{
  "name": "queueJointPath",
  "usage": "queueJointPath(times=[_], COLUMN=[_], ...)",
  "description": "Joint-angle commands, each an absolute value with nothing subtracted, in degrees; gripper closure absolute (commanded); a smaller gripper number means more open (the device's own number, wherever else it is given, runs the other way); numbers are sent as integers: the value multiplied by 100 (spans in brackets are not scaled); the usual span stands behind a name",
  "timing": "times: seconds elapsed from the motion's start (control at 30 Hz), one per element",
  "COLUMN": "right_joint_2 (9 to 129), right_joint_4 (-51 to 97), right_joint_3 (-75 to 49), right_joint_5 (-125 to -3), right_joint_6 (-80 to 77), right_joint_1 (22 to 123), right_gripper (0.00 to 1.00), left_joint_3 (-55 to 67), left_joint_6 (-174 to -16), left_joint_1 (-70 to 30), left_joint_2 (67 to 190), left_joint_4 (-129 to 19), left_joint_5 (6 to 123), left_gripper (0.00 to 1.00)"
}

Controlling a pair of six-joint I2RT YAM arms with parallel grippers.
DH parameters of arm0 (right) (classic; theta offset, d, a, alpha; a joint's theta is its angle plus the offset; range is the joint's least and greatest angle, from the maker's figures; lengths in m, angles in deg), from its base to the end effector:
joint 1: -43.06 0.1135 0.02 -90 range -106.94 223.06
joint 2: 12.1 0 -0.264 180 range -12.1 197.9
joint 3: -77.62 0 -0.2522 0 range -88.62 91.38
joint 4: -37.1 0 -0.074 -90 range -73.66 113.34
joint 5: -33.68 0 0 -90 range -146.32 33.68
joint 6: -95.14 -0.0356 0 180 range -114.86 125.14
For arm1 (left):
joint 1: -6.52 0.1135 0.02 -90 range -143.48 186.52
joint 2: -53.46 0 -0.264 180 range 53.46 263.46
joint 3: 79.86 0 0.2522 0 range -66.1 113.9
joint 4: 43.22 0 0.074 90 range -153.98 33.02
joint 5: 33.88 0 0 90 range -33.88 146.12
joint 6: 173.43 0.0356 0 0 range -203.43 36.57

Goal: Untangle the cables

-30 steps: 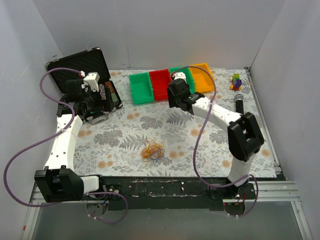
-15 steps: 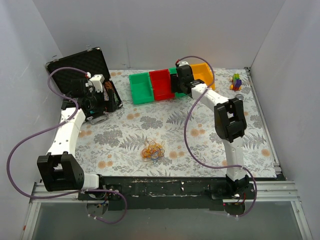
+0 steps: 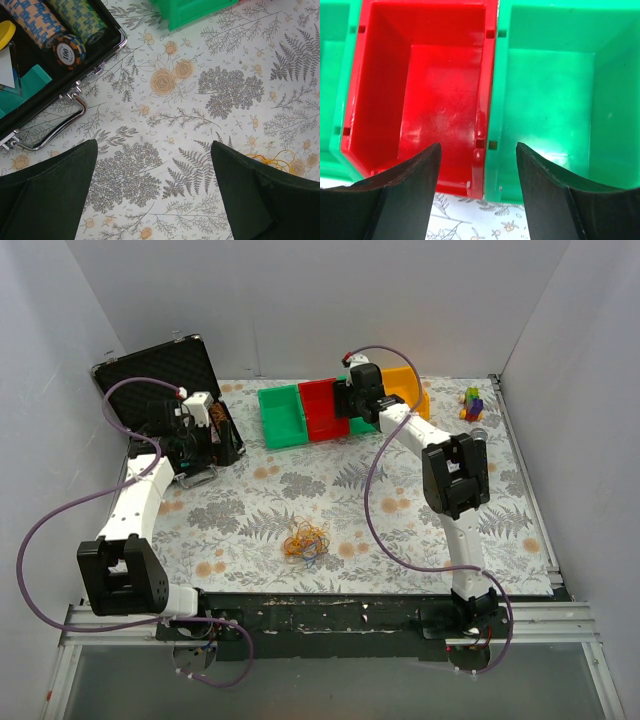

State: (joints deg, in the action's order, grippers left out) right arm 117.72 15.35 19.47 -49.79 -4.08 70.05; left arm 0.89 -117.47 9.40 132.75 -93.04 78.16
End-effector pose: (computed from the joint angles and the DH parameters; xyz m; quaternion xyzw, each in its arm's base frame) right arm 0.4775 0.2387 0.2271 -0.1051 0.8575 0.1090 0.4918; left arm 0.2945 0.0014 0.2994 -0.2261 0.8918 -0.2658 0.2881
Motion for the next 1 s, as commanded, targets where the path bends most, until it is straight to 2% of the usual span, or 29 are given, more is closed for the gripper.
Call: queueJointPath(times=[0.0, 0.1, 0.3, 0.43, 0.53, 0.63, 0.83, 0.97], right_joint_2=[12018, 12158, 11993, 11632, 11246, 10719, 9866, 9435], right_joint_4=[1780, 1718, 1814, 1912, 1929, 2095, 2254, 1799], right_joint_3=[2361, 2423, 1994, 1449, 896, 53, -1257, -1891], right_joint_5=[-5043, -4973, -4683, -4131, -3507, -2926, -2222, -1801], right_joint_6=[-409, -488, -664, -839, -1094, -1297, -1665, -2542], right_joint_1=[6908, 6917, 7048, 7259, 7496, 7829, 8577, 8928], right_gripper=[33, 39, 67, 78, 92, 95, 91, 91], left_joint_3=[79, 79, -62, -79, -62, -105, -158, -263], left_joint_6=[-11674, -11683, -11683, -11700, -11701, -11701, -11666, -11595], left_joint_1=[960, 960, 960, 960, 960, 960, 960, 960], left_joint_2=[13309, 13362, 13257, 13177, 13098, 12958, 12659, 12369], left_joint_4=[-9197, -9223, -9188, -9188, -9232, -9232, -9381, -9478], left_joint_5=[8002, 8002, 8029, 8011, 7994, 7923, 7809, 7747], left_gripper=[2, 2, 2, 2, 2, 2, 2, 2])
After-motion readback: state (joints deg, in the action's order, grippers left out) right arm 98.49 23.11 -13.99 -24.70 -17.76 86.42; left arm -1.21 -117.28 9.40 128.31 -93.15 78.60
